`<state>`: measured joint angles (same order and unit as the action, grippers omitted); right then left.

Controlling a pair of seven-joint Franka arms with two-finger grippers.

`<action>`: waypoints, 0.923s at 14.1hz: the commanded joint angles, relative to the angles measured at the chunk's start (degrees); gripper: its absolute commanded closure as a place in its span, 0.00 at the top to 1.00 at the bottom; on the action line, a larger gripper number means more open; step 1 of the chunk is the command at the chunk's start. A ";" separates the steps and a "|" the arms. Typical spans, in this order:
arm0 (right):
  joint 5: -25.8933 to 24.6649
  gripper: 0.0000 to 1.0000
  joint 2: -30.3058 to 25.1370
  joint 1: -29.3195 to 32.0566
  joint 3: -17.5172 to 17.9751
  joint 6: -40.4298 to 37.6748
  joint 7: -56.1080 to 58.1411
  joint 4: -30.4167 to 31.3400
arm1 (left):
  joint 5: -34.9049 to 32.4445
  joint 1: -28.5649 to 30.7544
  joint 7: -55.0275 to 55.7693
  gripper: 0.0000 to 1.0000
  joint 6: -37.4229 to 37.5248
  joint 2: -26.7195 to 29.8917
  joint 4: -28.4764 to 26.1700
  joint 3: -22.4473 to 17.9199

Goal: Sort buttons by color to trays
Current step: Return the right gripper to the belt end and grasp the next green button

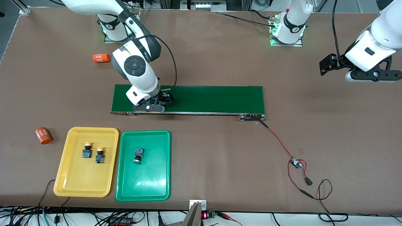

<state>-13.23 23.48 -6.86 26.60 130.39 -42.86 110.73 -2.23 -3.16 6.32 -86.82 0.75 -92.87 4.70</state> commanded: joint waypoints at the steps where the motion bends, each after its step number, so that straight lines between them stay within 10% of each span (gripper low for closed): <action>1: 0.49 1.00 -0.45 0.62 0.65 2.84 -0.74 3.43 | -1.11 -0.09 -0.87 1.00 1.12 0.04 0.94 0.22; 4: 0.49 0.98 0.16 0.79 0.65 4.35 -0.21 5.11 | -1.11 -0.09 -0.78 1.00 1.39 0.04 0.94 0.22; 13: -0.22 0.25 1.65 1.67 0.38 4.35 1.20 5.11 | -1.11 -0.09 -1.04 1.00 2.00 0.04 1.02 0.22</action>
<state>-13.28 24.94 -6.14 26.49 133.95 -42.43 115.31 -2.23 -3.16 6.32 -86.34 0.75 -92.87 4.71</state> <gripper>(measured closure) 0.573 0.000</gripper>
